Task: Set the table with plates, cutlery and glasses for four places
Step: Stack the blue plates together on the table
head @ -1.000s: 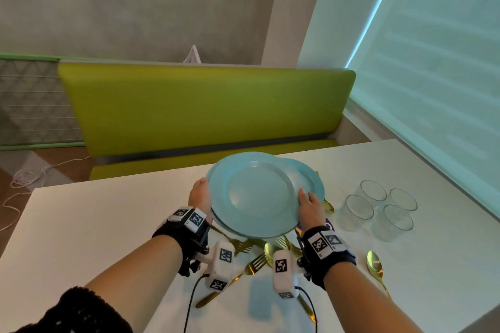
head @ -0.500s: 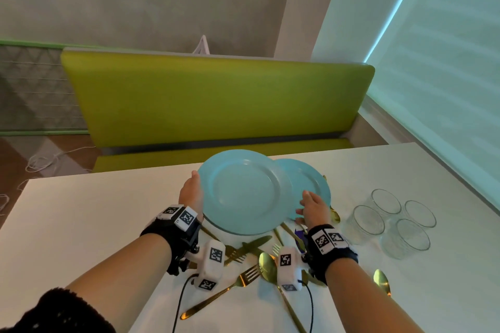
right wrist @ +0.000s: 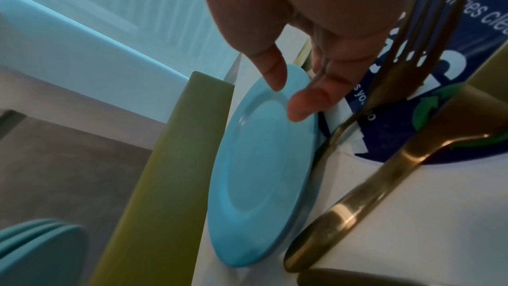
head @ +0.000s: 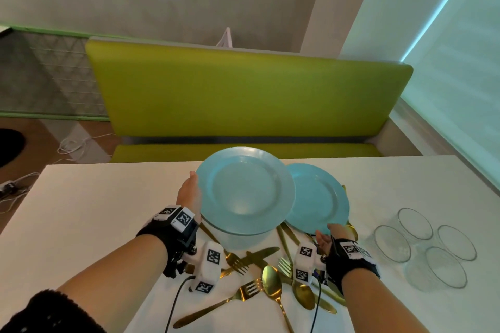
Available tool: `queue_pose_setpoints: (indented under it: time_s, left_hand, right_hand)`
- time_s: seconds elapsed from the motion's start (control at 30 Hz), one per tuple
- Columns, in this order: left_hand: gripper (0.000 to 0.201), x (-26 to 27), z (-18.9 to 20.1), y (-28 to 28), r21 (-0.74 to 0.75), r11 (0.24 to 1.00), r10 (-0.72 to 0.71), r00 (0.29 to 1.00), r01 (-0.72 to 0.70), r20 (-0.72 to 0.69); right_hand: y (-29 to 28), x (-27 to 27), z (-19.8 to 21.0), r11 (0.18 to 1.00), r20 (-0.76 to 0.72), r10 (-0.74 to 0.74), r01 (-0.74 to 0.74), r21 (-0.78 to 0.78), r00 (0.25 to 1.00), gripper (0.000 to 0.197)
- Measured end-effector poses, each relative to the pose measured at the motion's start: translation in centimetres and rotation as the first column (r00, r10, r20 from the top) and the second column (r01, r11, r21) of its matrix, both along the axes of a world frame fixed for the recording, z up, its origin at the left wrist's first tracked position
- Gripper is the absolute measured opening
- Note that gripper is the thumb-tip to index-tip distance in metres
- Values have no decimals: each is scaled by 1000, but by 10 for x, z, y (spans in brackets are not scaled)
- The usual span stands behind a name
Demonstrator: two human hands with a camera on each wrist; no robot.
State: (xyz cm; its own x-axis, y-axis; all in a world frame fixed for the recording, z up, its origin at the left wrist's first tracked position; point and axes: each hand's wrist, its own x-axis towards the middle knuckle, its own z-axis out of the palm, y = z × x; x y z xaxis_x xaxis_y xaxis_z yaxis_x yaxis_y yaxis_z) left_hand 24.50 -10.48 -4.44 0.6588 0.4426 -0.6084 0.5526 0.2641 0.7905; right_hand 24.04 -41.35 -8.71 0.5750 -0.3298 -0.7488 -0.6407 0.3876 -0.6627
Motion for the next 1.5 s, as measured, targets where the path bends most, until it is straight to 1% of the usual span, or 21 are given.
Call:
queue_pose_setpoints:
  time_s: [0.27, 0.43, 0.5, 0.63, 0.67, 0.7, 0.73, 0.77, 0.8, 0.83, 0.9, 0.97, 1.03, 1.1, 1.13, 1.17, 1.23, 1.27, 1.33, 1.37, 1.5]
  left_hand:
    - [58, -3, 5, -9, 23, 997, -77, 997, 76, 21]
    - [55, -9, 15, -11, -8, 995, -97, 995, 97, 37]
    - [57, -12, 20, -9, 21, 991, -133, 990, 132, 40]
    - [61, -11, 7, 2, 76, 980, -189, 980, 183, 69]
    - [61, -12, 4, 6, 78, 979, -192, 978, 187, 76]
    - [61, -15, 3, 10, 73, 979, -197, 977, 191, 80]
    - [60, -18, 4, 15, 66, 979, -199, 976, 194, 87]
    - [60, -24, 7, 20, 65, 978, -204, 974, 199, 97]
    - [59, -29, 9, 25, 61, 976, -213, 972, 208, 100]
    - [59, -34, 12, 31, 64, 974, -222, 970, 216, 102]
    - [57, -47, 17, 43, 89, 971, -229, 967, 220, 114]
    - [55, -56, 18, 59, 196, 951, -263, 959, 239, 104]
    - [53, -67, 17, 76, 351, 894, -312, 949, 278, 43]
    - [53, -78, 17, 96, 469, 818, -354, 934, 333, -46]
    - [53, -83, 15, 107, 512, 777, -375, 923, 366, -90]
    - [52, -87, 12, 117, 545, 744, -384, 915, 386, -123]
    - [51, -94, 5, 138, 581, 706, -387, 908, 405, -163]
    - [51, -98, 1, 148, 577, 712, -382, 910, 400, -161]
    - [50, -106, -7, 168, 552, 739, -364, 918, 387, -156]
    - [49, -112, -11, 178, 537, 752, -355, 921, 383, -161]
    - [48, -127, -27, 215, 512, 771, -320, 926, 378, -202]
  right_hand:
    - [7, 6, 7, 996, 75, -72, 75, -37, 995, 43]
    - [18, 0, 17, 982, 113, -30, 50, -182, 993, 44]
    - [25, -3, 21, 981, 143, -54, 80, -177, 988, 44]
    - [48, -5, 36, 971, 164, -225, 234, -41, 961, 41]
    - [55, -8, 39, 969, 187, -196, 220, -113, 963, 38]
    - [66, -16, 43, 939, 184, -76, 132, -317, 980, 35]
    - [76, -23, 41, 905, 168, 5, 67, -420, 986, 34]
    - [87, -30, 43, 909, 175, 32, 44, -415, 984, 34]
    - [98, -37, 43, 943, 187, 1, 62, -326, 982, 33]
    - [111, -40, 47, 948, 167, -40, 90, -306, 985, 33]
    - [129, -51, 43, 954, 189, 38, 20, -298, 981, 33]
    - [150, -67, 40, 943, 189, 90, -23, -332, 978, 35]
    - [173, -80, 30, 970, 178, 67, -22, -243, 982, 46]
    - [192, -87, 15, 956, 127, 111, -71, -284, 986, 52]
    - [204, -93, 14, 952, 100, 97, -63, -298, 990, 50]
    - [213, -94, 15, 965, 99, 20, 6, -261, 995, 41]
    - [230, -100, 12, 972, 102, -38, 60, -228, 994, 35]
    - [243, -110, 13, 965, 124, 14, 20, -262, 992, 38]
    - [268, -117, 6, 934, 101, 148, -105, -341, 984, 57]
    - [280, -118, 2, 945, 117, 144, -102, -310, 983, 67]
    - [318, -130, 12, 959, 121, 180, -147, -242, 976, 60]
